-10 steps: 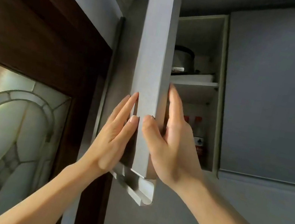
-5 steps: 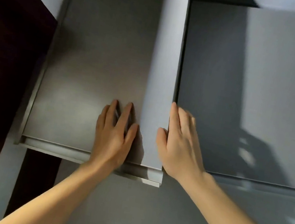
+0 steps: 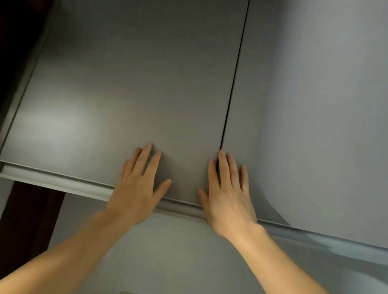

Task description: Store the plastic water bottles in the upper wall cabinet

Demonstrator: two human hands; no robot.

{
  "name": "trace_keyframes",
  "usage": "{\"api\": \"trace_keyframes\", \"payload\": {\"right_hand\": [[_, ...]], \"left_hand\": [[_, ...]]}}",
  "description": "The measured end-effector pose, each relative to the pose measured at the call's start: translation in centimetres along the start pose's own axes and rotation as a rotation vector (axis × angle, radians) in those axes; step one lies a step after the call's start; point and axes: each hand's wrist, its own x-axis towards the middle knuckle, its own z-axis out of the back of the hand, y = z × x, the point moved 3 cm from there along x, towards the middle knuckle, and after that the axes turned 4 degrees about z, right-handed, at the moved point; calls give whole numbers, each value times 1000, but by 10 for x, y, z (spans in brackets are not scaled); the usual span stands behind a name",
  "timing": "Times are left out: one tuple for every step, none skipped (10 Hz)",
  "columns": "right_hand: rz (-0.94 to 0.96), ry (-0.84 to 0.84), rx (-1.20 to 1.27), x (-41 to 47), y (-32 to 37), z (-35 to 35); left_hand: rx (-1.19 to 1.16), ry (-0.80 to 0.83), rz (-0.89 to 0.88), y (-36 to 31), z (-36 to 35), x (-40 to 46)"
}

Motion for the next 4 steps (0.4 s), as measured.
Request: {"api": "trace_keyframes", "payload": {"right_hand": [[-3,13,-9,-2,-1,-8],[-43,67,51,0,5,-3],[-102,106,209,-10,16,11],[-163,10,423,-38,31,40]], "left_hand": [[-11,41,-13,6,4,-1],[-112,116,32,3,17,5],[-240,181,77,-6,36,4],[-486,310,156,0,48,-17]]}}
